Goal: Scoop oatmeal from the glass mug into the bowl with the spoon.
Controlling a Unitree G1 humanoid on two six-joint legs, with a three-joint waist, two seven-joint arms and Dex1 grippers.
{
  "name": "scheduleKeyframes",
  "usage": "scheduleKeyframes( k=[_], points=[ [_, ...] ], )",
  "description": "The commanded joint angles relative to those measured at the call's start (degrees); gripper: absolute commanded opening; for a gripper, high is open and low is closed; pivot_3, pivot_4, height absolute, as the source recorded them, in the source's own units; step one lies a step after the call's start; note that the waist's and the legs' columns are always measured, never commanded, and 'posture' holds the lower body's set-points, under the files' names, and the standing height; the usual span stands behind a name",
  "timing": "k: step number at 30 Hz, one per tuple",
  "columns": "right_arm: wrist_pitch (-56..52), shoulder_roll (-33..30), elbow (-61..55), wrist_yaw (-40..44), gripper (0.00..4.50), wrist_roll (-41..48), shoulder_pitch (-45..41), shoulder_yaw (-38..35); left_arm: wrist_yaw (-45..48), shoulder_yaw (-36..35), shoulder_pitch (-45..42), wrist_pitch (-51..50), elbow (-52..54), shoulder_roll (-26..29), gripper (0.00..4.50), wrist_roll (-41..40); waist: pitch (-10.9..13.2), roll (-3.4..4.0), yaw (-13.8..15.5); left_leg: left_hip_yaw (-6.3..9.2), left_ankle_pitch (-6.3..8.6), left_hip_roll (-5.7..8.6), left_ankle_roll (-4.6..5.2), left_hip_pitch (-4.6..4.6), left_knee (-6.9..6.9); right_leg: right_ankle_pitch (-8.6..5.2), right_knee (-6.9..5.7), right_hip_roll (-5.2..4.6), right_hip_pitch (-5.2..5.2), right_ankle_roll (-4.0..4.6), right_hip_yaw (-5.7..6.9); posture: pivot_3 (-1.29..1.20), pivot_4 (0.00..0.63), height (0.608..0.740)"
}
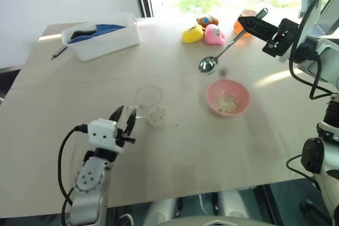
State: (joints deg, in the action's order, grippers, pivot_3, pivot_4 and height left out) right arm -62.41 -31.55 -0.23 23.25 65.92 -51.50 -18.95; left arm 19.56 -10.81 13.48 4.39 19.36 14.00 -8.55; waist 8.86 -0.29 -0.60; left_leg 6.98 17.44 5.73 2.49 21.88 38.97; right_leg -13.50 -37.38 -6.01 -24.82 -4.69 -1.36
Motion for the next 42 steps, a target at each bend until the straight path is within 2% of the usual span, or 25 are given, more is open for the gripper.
scheduleKeyframes(
  k=[1, 8, 10, 21, 23, 34, 37, 42],
  points=[
    [0.58, -0.43, -2.73, 0.16, 0.0, 1.37, -1.24, -1.3, -0.5, 0.02, -0.64, 1.88, 0.35, 0.04, 1.91, 0.01, 0.0, 0.0, 0.03, 0.0, 0.0, 0.0, 0.0, 0.0, 0.0, 0.0, 0.0, 0.0, 0.0, 0.0, 0.0, 0.0, 0.15, 0.74],
    [0.91, -0.21, -3.28, -0.08, 0.0, 1.3, -0.85, -1.38, -0.01, 0.12, -2.13, 2.55, -1.7, 0.06, 1.91, -0.69, 0.0, 0.0, -0.03, 0.0, 0.0, 0.0, 0.0, 0.0, 0.0, 0.0, 0.0, 0.0, 0.0, 0.0, 0.0, 0.0, 0.15, 0.74],
    [0.96, -0.25, -3.41, -0.06, 0.0, 1.32, -0.75, -1.51, -0.04, 0.12, -2.29, 2.66, -1.98, 0.11, 1.37, -0.64, 0.0, 0.0, -0.01, 0.0, 0.0, 0.0, 0.0, 0.0, 0.0, 0.0, 0.0, 0.0, 0.0, 0.0, 0.0, 0.0, 0.15, 0.74],
    [1.05, -0.51, -3.5, 0.05, 0.0, 1.23, -0.71, -1.68, 0.71, 0.4, -3.25, 3.21, -3.17, 0.34, 1.37, -0.99, 0.0, 0.0, 0.02, 0.0, 0.0, 0.0, 0.0, 0.0, 0.0, 0.0, -0.01, 0.0, 0.0, 0.0, 0.0, 0.0, 0.15, 0.74],
    [1.06, -0.51, -3.59, 0.06, 0.0, 1.26, -0.61, -1.71, 1.14, 0.64, -3.5, 2.82, -3.35, 0.38, 0.83, -1.43, 0.0, 0.0, 0.02, 0.0, 0.0, 0.0, 0.0, 0.0, 0.0, 0.0, -0.01, 0.0, 0.0, 0.0, 0.0, 0.0, 0.15, 0.74],
    [1.13, -0.36, -3.96, 0.03, 0.0, 1.41, -0.33, -1.81, 2.06, 0.32, -4.67, 3.16, -5.09, 0.77, 0.83, -1.95, 0.0, 0.0, 0.01, 0.0, 0.0, 0.0, 0.0, 0.0, 0.0, 0.0, -0.02, 0.0, 0.0, 0.0, 0.01, 0.0, 0.15, 0.74],
    [1.18, -0.29, -3.95, 0.06, 0.0, 1.42, -0.29, -1.8, 2.14, 0.05, -5.35, 3.15, -5.6, 0.79, 0.15, -2.46, -0.01, -0.01, 0.03, 0.0, 0.0, 0.0, 0.0, -0.01, 0.0, 0.0, -0.01, 0.0, 0.0, 0.0, 0.0, 0.0, 0.15, 0.74],
    [1.18, 0.1, -4.26, -0.3, 0.0, 1.62, 0.04, -1.86, 1.85, 0.51, -5.8, 2.16, -5.48, 1.05, 0.05, -2.75, -0.04, 0.04, -0.18, -0.03, 0.0, 0.0, 0.0, -0.05, 0.05, 0.0, -0.09, -0.01, 0.01, 0.0, -0.06, 0.0, 0.15, 0.74]
  ],
)
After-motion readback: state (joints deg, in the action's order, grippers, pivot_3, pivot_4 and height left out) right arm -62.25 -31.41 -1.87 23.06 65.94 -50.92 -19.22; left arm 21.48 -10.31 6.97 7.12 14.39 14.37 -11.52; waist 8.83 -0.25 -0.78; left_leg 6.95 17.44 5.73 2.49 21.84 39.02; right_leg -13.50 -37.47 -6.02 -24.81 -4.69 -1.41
